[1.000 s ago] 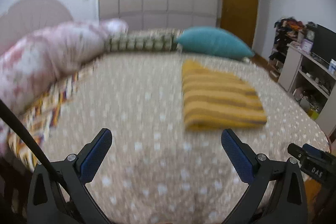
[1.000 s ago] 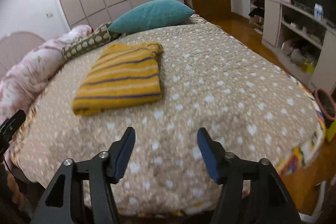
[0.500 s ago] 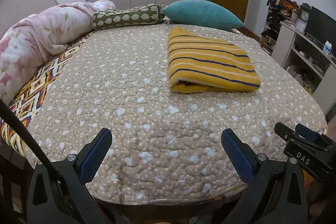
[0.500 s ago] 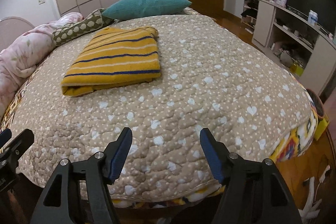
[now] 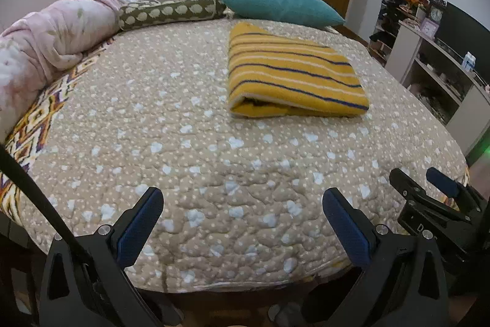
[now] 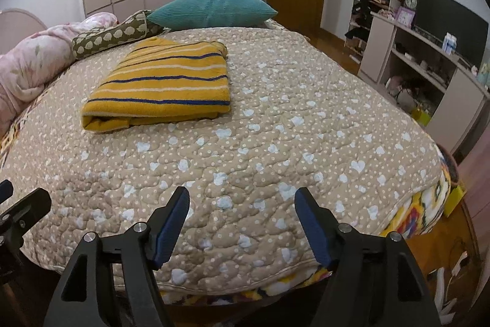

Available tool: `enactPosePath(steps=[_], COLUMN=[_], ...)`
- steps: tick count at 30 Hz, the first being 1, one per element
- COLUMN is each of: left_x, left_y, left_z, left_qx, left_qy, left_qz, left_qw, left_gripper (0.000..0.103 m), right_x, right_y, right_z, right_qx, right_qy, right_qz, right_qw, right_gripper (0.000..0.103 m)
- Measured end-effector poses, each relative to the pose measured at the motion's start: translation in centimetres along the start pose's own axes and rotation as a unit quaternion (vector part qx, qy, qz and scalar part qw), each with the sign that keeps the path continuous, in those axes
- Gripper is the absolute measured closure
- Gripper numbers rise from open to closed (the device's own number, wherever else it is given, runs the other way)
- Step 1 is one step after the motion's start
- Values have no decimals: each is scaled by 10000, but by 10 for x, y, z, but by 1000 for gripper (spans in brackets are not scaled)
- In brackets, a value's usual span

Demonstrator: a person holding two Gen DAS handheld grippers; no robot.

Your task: Fold small clothes

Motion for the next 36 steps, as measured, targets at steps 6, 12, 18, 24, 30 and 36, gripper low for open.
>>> enactPosePath(steps=[6,12,18,24,30,36], left_x=[11,19,24,24,22,20], left_y=[4,7,9,9,9,9], left_z=[1,4,5,6,6,4], left_qx=[-72,-155,-229,-254,-244,-196], left_qy=[90,152,262,242,235,212], left_qz=[239,407,569,555,530,477], left_qw=[9996,9989,9978,9978,9980,9984], left_gripper=[0,0,0,0,0,0], right_x=[3,7,12,14,14,14], right_y=[3,5,8,10,11,11], right_z=[3,1,1,1,3,3], right_qx=[-121,-95,-141,-124,-143,-147], right_qy=[45,81,74,56,44,25], right_qz=[51,121,185,227,228,226], right_qw=[9999,9998,9997,9996,9996,9996], right_gripper=[25,25,25,25,25,24])
Point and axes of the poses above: each gripper's, at about its wrist camera, not at the fingertips, and x roughly the way its jaws point, z to its left, y to its underside, the point moved 3 cm from there along x, roughly the way its jaws point, and after that the axes turned 1 degree about -x, right-handed, at the moved point
